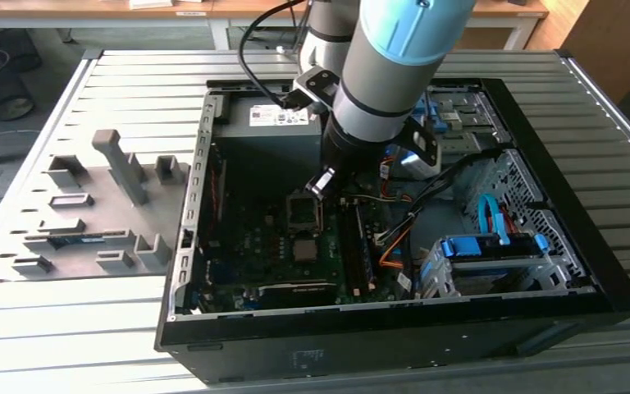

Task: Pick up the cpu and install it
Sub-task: 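Close the cpu cover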

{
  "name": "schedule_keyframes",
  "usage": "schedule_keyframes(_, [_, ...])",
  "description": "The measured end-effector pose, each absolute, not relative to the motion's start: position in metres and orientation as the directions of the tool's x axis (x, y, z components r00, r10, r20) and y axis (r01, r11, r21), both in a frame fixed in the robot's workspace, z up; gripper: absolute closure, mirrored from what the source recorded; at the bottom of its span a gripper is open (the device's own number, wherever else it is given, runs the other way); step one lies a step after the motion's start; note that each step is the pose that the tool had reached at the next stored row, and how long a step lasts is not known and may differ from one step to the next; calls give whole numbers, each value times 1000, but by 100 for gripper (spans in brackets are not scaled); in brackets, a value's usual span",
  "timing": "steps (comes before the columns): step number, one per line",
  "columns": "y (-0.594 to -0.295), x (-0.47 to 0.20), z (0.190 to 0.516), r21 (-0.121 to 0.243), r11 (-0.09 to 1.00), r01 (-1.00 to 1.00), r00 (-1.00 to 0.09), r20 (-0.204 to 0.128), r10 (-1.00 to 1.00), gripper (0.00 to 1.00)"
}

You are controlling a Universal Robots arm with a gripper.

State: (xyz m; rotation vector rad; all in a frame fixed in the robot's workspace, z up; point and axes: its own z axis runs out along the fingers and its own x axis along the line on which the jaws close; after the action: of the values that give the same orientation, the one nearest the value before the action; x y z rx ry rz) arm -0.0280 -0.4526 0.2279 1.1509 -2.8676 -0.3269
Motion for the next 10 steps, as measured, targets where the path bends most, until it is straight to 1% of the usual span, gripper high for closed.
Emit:
schedule_keyframes(6, [-451,-28,225,227,698,-680,-725,-65,-685,90])
schedule_keyframes(10, [-450,-28,219,230,697,-680,-725,-67,-685,90])
